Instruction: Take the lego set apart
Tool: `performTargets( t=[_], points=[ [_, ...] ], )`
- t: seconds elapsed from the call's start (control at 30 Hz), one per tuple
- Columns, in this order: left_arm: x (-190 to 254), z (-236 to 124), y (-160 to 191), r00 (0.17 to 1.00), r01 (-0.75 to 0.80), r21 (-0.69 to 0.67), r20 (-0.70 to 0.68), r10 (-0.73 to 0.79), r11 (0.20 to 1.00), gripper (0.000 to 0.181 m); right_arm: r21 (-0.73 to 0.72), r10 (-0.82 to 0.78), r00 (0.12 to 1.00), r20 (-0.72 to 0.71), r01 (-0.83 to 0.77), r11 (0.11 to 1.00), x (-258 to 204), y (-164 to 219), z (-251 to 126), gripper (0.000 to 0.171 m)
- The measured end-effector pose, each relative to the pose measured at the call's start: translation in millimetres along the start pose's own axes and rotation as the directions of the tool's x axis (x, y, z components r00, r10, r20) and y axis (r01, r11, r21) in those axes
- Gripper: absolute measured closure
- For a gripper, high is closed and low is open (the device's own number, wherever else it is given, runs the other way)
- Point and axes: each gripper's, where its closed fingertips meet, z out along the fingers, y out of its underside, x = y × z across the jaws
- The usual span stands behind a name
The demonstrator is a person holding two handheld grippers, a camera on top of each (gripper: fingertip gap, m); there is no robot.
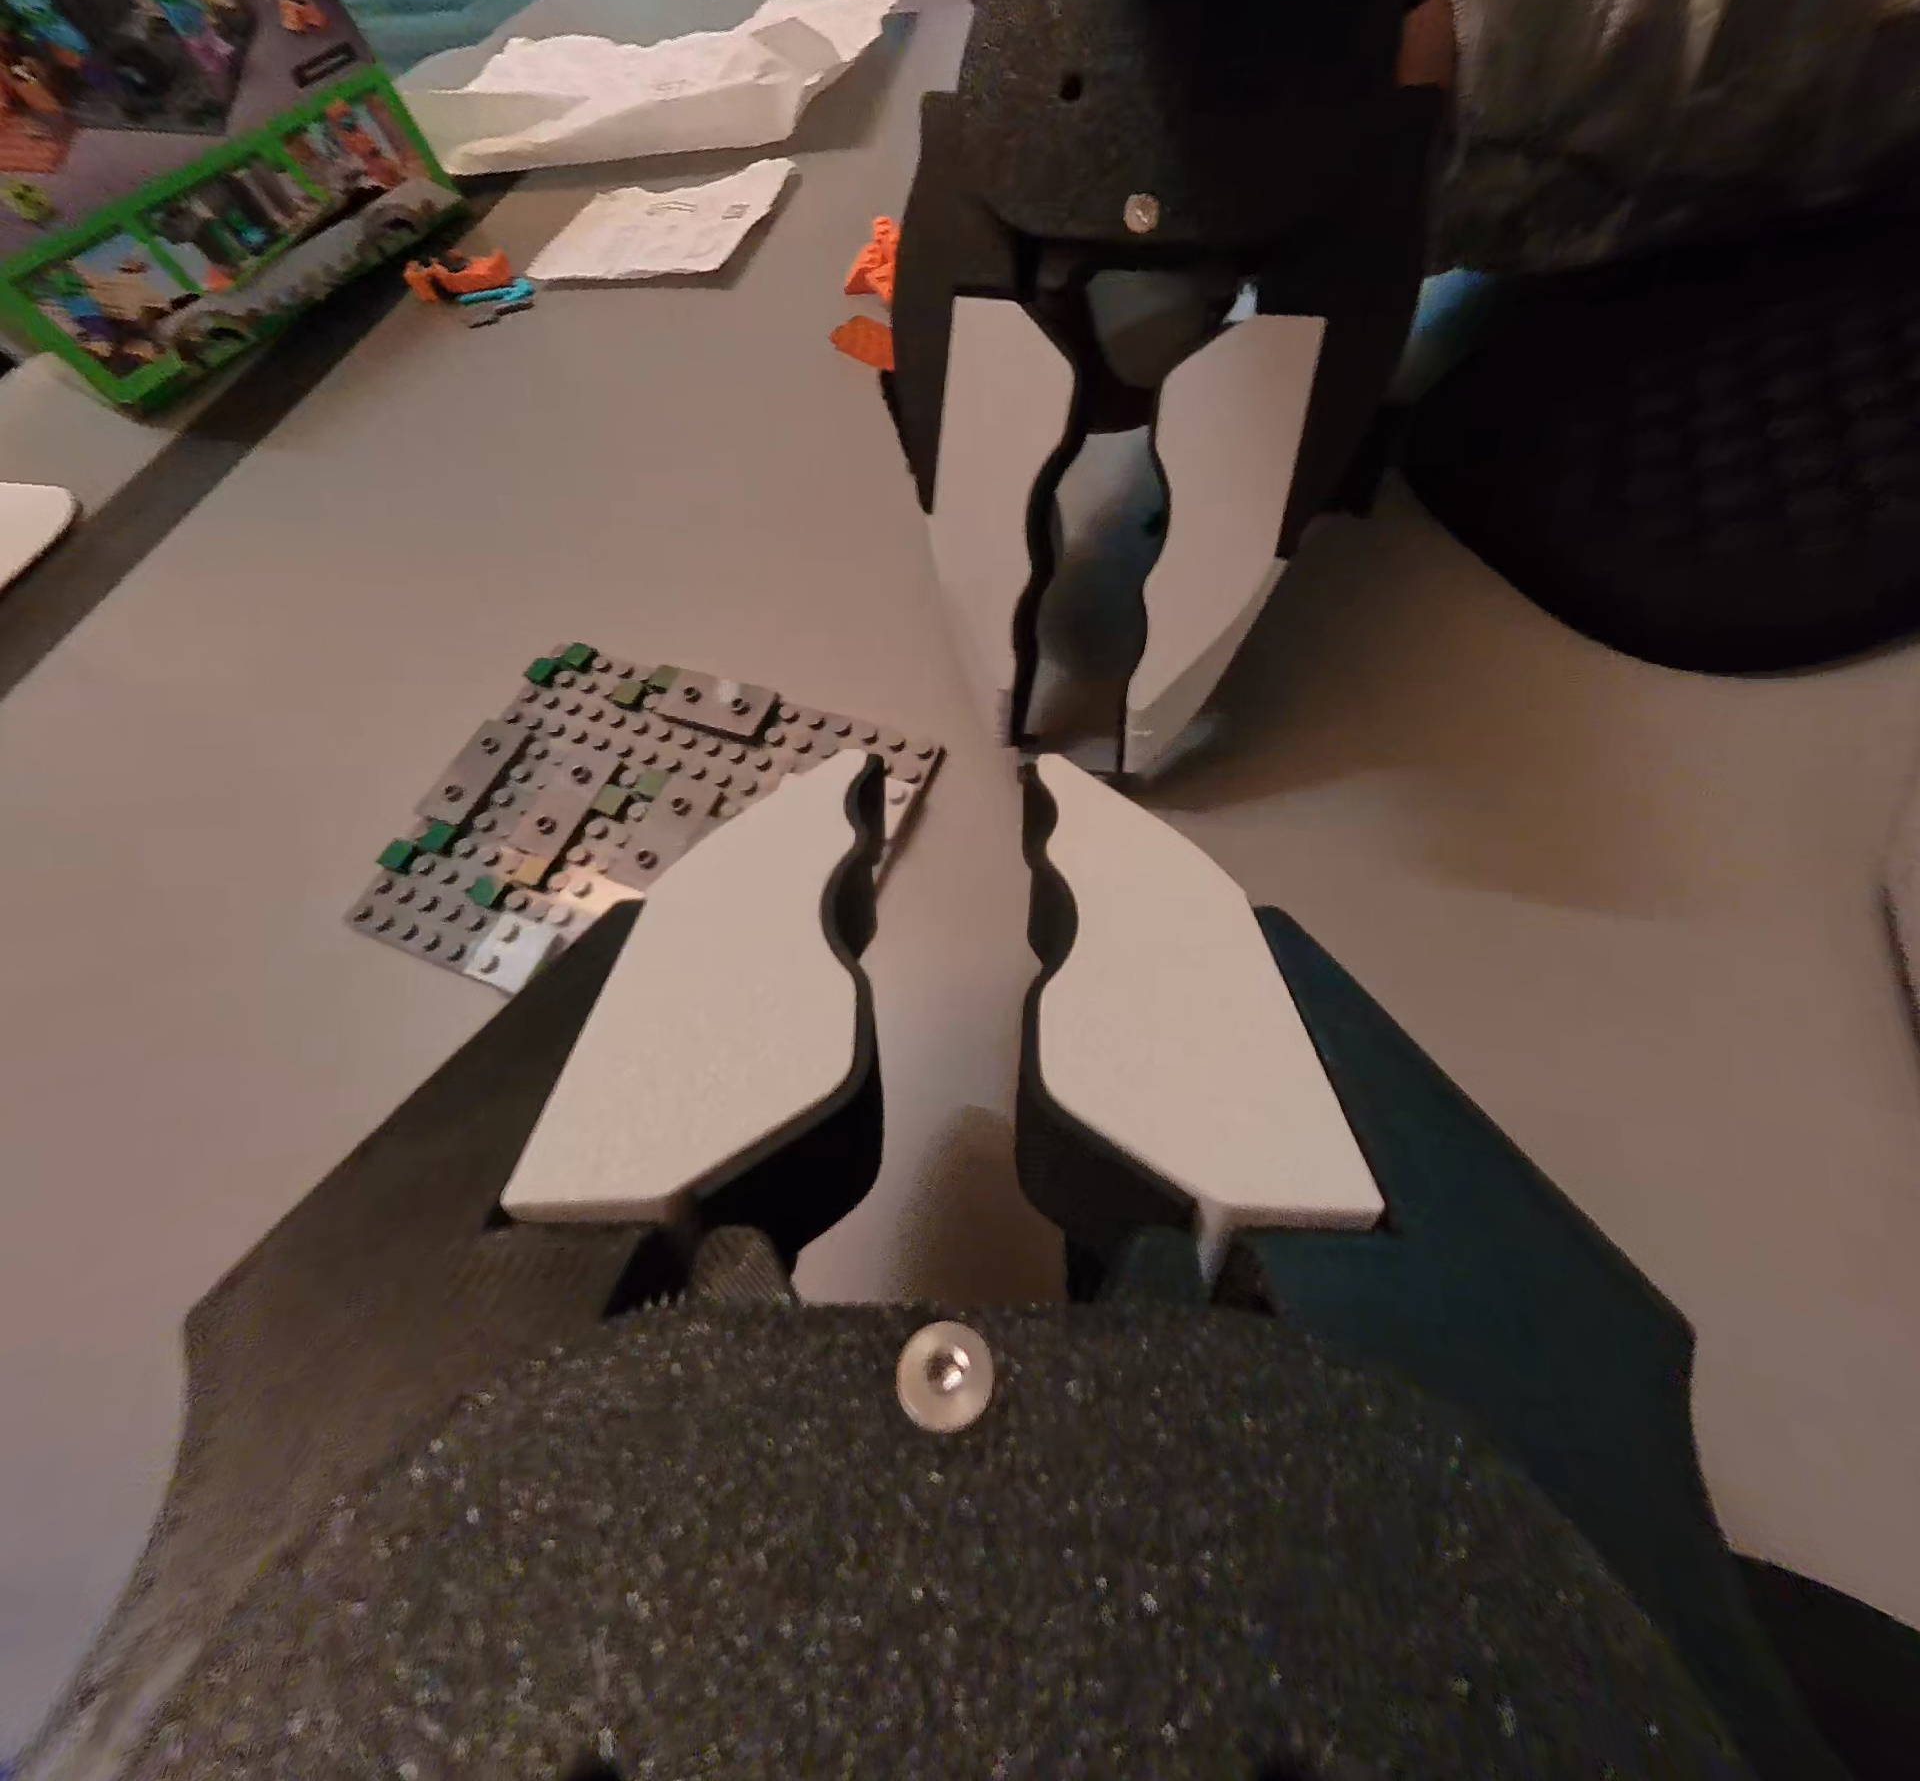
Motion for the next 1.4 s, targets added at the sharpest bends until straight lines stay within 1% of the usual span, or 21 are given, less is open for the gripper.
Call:
performTargets(
  t=[0.1,0.17,0.2,0.27,0.33,0.43,0.47,0.5,0.63,0.7,0.77,0.8,0.87,0.9,0.93,1.03,1.13,1.2,1.27,1.33,1.4],
  points=[
    [10,-1,-3,0.992,0.078,0.032,-0.098,-0.074,0.996,0.15,0.186,0.009,0.999,0.042,-0.017,0.982,-5,-25,-13,0.147],
    [12,-2,-10,0.964,0.212,0.062,-0.175,-0.198,0.975,0.15,0.306,-0.028,1.0,0.009,0.024,0.952,-5,-42,-25,0.147],
    [11,-4,-13,0.941,0.286,0.071,-0.208,-0.266,0.956,0.151,0.332,-0.054,0.998,-0.025,0.059,0.942,-4,-47,-29,0.147],
    [10,-9,-23,0.878,0.421,0.101,-0.295,-0.377,0.901,0.155,0.34,-0.12,0.988,-0.099,0.147,0.929,-5,-52,-31,0.147],
    [10,-11,-29,0.805,0.533,0.091,-0.36,-0.471,0.841,0.161,0.346,-0.164,0.974,-0.158,0.21,0.915,-6,-57,-31,0.147],
    [10,-10,-28,0.74,0.61,0.05,-0.394,-0.546,0.791,0.16,0.392,-0.183,0.957,-0.224,0.26,0.883,-7,-68,-35,0.147],
    [13,-11,-30,0.72,0.625,0.044,-0.416,-0.555,0.779,0.163,0.394,-0.184,0.952,-0.245,0.271,0.878,-6,-70,-36,0.147],
    [12,-10,-31,0.714,0.635,0.039,-0.409,-0.567,0.771,0.167,0.39,-0.192,0.945,-0.265,0.288,0.875,-5,-71,-37,0.147],
    [9,-14,-36,0.733,0.618,0.04,-0.39,-0.558,0.785,0.169,0.396,-0.191,0.931,-0.31,0.309,0.865,-3,-75,-41,0.147],
    [-1,-22,-39,0.779,0.584,0.073,-0.332,-0.533,0.808,0.173,0.379,-0.147,0.943,-0.297,0.258,0.889,5,-69,-39,0.142],
    [-24,-40,-42,0.845,0.523,0.128,-0.209,-0.492,0.843,0.173,0.36,-0.069,0.968,-0.239,0.155,0.92,15,-59,-35,0.135],
    [-41,-53,-42,0.878,0.479,0.155,-0.109,-0.467,0.864,0.173,0.33,-0.028,0.974,-0.223,0.102,0.939,22,-52,-31,0.133],
    [-84,-87,-33,0.908,0.352,0.164,0.178,-0.379,0.922,0.173,0.255,0.006,0.976,-0.218,0.051,0.966,35,-37,-20,0.133],
    [-106,-107,-25,0.887,0.297,0.135,0.326,-0.326,0.945,0.173,0.217,0.018,0.976,-0.218,0.03,0.976,40,-31,-14,0.133],
    [-122,-127,-17,0.854,0.273,0.104,0.431,-0.29,0.956,0.173,0.188,0.032,0.976,-0.213,0.009,0.982,44,-27,-9,0.134],
    [-153,-167,21,0.749,0.347,-0.007,0.604,-0.273,0.938,0.173,0.154,0.061,0.978,-0.199,-0.03,0.988,55,-27,3,0.141],
    [-165,-182,59,0.689,0.434,-0.079,0.671,-0.275,0.897,0.173,0.118,0.08,0.981,-0.175,-0.06,0.991,62,-29,12,0.144],
    [-170,-186,72,0.66,0.456,-0.089,0.701,-0.269,0.886,0.17,0.085,0.104,0.984,-0.141,-0.093,0.992,62,-29,16,0.146],
    [-172,-186,74,0.651,0.448,-0.09,0.715,-0.255,0.889,0.156,0.051,0.131,0.984,-0.118,-0.126,0.991,63,-28,19,0.147],
    [-174,-188,70,0.643,0.424,-0.09,0.73,-0.23,0.901,0.149,0.021,0.149,0.982,-0.113,-0.148,0.989,64,-25,21,0.15],
    [-173,-188,61,0.65,0.389,-0.084,0.73,-0.209,0.917,0.146,-0.009,0.17,0.98,-0.1,-0.172,0.985,64,-21,23,0.151]
  ],
)
